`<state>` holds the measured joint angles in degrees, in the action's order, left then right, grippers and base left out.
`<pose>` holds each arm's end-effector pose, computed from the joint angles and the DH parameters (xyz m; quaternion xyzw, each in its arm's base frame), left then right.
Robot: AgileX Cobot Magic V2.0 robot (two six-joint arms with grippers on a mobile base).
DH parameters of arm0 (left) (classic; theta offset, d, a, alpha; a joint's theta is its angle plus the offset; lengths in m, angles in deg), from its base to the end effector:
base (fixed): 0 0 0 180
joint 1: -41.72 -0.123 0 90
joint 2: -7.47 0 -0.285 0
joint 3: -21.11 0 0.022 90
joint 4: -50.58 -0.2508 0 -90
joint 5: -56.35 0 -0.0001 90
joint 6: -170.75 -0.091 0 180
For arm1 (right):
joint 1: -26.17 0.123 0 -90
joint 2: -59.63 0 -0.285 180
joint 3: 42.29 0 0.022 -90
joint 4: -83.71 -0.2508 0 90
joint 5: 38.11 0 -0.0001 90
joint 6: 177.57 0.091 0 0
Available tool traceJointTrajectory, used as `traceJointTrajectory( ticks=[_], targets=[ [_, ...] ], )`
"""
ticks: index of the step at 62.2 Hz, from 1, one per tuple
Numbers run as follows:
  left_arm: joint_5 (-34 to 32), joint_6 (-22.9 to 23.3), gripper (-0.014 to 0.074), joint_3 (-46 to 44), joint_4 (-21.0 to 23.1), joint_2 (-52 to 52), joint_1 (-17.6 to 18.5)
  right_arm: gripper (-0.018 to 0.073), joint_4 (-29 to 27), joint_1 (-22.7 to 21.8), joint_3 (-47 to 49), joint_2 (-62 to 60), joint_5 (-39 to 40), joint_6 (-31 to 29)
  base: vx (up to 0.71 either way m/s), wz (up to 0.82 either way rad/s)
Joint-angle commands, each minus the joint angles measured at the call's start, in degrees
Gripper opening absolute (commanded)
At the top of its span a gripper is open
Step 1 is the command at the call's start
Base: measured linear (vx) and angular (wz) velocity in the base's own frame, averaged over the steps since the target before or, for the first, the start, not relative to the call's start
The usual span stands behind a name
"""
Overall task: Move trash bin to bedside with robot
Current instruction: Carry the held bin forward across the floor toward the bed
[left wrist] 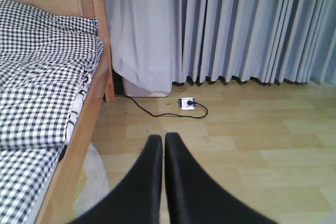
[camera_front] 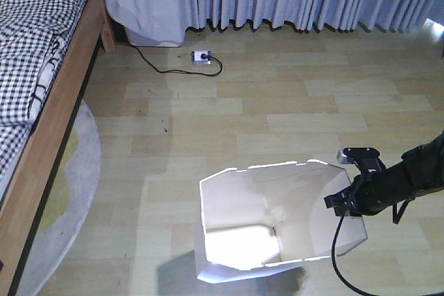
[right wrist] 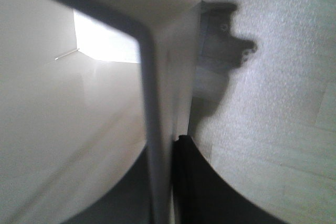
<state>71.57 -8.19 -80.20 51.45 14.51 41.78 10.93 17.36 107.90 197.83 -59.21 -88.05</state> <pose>0.0549 -0.0004 0.1812 -0.0111 0.7713 -0.0124 0.6363 0.2955 -0.0140 -0.0128 -0.0944 0.9790 0.1581 0.0873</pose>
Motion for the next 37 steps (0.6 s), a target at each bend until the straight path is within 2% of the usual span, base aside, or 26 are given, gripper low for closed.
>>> traceJointTrajectory(
  ticks=[1,37],
  targets=[
    [-3.98,0.25,-0.0006,1.07,0.19,-0.83,0.11,-0.0006,-2.26,-0.3,0.69,-4.13,-9.84,0.57,0.28,0.0],
    [-3.98,0.25,-0.0006,1.07,0.19,-0.83,0.11,-0.0006,-2.26,-0.3,0.69,-4.13,-9.84,0.57,0.27,0.04]
  ],
)
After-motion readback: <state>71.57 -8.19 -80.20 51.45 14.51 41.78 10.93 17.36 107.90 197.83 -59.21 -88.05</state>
